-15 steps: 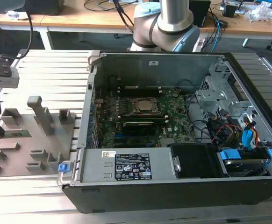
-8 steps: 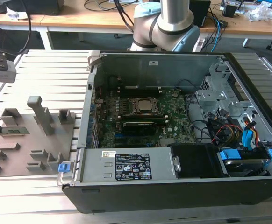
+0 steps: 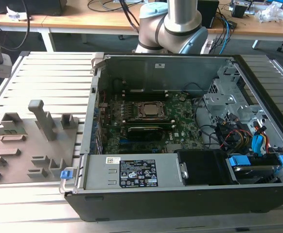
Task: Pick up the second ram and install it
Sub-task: 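Pick up the second ram and move it above second insertion slot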
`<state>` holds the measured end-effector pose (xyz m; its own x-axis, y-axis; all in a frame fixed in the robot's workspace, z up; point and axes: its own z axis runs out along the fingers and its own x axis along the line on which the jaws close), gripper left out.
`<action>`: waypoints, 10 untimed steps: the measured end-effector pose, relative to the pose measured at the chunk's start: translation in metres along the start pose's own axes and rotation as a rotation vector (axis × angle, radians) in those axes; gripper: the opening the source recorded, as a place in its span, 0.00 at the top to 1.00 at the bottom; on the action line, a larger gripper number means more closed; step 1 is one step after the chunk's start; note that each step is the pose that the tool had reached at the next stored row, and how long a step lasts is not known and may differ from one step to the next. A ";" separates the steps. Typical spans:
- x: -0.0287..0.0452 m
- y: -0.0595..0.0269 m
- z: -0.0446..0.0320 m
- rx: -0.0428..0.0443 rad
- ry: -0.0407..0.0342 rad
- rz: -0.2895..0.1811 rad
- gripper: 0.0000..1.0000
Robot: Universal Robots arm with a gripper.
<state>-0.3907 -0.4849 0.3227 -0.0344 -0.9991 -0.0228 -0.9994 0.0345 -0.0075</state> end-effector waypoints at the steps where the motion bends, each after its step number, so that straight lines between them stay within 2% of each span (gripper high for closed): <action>1: -0.0001 0.0000 -0.0027 0.0000 0.0000 0.000 0.86; 5: -0.0002 -0.0001 -0.0081 0.0001 -0.0001 0.000 0.86; 10: -0.0005 -0.0002 -0.0212 0.0000 -0.0003 0.000 0.86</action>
<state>-0.3907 -0.4849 0.3439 -0.0344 -0.9991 -0.0231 -0.9994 0.0346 -0.0075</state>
